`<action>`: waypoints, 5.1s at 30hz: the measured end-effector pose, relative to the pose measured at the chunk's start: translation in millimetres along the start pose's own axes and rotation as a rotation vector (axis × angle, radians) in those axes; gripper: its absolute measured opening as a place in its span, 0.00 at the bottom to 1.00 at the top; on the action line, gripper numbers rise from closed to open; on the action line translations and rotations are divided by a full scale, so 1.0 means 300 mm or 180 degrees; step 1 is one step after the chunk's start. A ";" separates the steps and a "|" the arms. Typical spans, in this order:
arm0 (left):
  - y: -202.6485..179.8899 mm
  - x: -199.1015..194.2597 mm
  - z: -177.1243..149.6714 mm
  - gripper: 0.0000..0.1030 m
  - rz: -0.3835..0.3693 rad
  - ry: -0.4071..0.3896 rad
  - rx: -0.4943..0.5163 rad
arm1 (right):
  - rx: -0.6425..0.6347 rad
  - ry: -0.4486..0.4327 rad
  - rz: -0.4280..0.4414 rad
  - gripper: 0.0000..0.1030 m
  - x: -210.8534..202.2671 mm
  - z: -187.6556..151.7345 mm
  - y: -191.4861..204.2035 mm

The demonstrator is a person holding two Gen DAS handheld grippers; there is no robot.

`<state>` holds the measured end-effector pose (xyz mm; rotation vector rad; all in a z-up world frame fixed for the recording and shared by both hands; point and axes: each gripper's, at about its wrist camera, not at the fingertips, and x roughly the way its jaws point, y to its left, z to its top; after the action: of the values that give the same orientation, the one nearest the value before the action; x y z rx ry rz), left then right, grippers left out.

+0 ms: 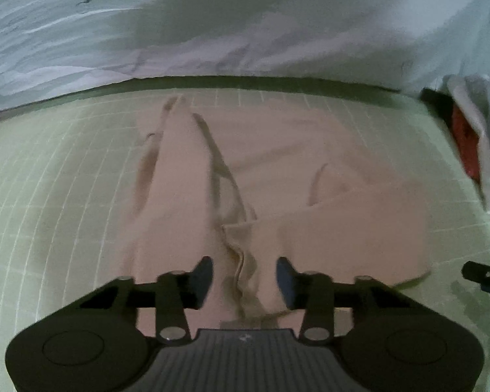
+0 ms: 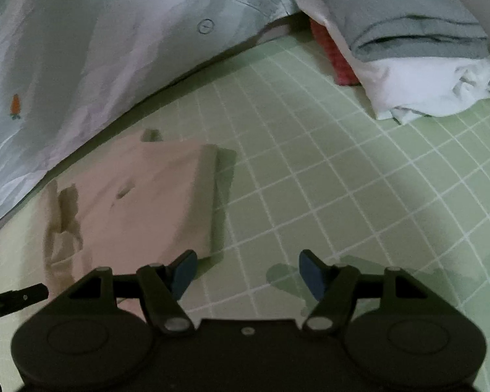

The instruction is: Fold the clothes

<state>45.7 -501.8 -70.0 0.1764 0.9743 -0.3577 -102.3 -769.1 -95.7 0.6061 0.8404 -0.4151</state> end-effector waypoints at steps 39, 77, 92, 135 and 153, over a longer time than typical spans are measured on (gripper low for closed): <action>0.866 -0.015 0.267 0.50 0.0727 -0.0597 -0.1205 | -0.0630 0.0007 -0.0756 0.73 -0.024 -0.199 0.388; 0.315 -0.154 -0.111 0.70 -0.0342 0.0246 0.0292 | -0.1348 -0.0440 -0.0413 0.04 -0.136 -0.642 0.614; 0.522 -0.103 -0.081 0.70 -0.0479 0.0358 0.0401 | -0.0453 -0.0328 -0.0472 0.19 -0.056 -0.696 0.671; 0.914 0.326 0.309 0.68 0.0416 0.0145 -0.0765 | -0.1381 -0.0180 -0.0087 0.36 0.600 0.188 0.826; 1.082 -0.065 0.319 0.08 0.0119 -0.0685 -0.1311 | -0.1167 -0.1015 0.0298 0.02 0.247 0.233 0.886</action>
<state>231.3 -225.6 -5.0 -0.2146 0.8109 -0.1322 131.7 -620.6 -30.1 0.2285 0.5603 -0.2539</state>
